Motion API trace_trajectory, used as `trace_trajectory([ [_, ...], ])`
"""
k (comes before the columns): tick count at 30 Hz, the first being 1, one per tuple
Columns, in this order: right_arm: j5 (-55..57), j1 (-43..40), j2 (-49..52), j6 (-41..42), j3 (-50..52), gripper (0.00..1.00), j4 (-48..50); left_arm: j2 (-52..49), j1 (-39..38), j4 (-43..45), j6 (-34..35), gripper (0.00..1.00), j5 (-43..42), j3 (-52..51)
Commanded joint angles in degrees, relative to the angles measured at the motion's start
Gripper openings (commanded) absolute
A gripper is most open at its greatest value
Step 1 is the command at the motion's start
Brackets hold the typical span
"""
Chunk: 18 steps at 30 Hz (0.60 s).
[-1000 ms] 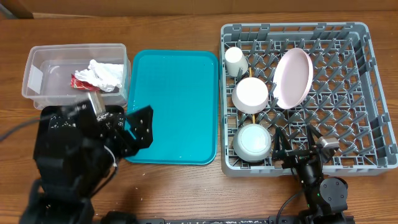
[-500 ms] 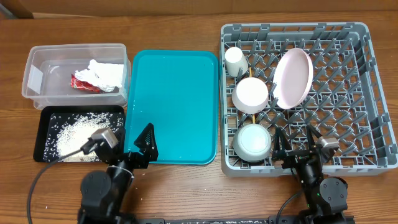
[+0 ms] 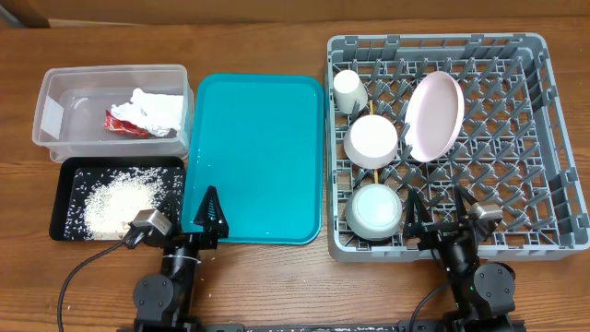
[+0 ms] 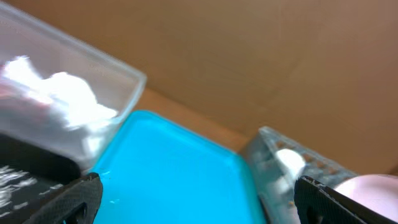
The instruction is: Sort waste into correct bins and load items into the dishwasher
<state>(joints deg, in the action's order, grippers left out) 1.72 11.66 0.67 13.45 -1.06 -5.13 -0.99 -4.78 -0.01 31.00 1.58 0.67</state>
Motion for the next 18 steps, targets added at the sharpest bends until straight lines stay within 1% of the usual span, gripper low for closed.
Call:
trace_trajectory([
  [1,-0.1,-0.2,-0.5,-0.4,0.6,1.0,0.4,0.8,2.6,-4.4,-9.2,1.0,1.6,-0.4],
  [2,-0.1,-0.2,-0.5,-0.4,0.6,1.0,0.4,0.8,3.4,-4.2,-12.6,1.0,1.1,-0.4],
  [6,-0.1,-0.2,-0.5,-0.4,0.6,1.0,0.4,0.8,5.2,-4.4,-22.3,1.0,-0.6,-0.4],
  [9,-0.1,-0.2,-0.5,-0.4,0.6,1.0,0.4,0.8,5.1,-4.4,-28.4,1.0,-0.6,-0.4],
  [11,-0.1,-0.2,-0.5,-0.4,0.6,1.0,0.4,0.8,5.1,-4.4,-29.4,1.0,-0.6,-0.4],
  [18,-0.1,-0.2,-0.5,-0.4,0.6,1.0,0.4,0.8,5.0,-4.4,-29.3,1.0,-1.3,-0.4],
])
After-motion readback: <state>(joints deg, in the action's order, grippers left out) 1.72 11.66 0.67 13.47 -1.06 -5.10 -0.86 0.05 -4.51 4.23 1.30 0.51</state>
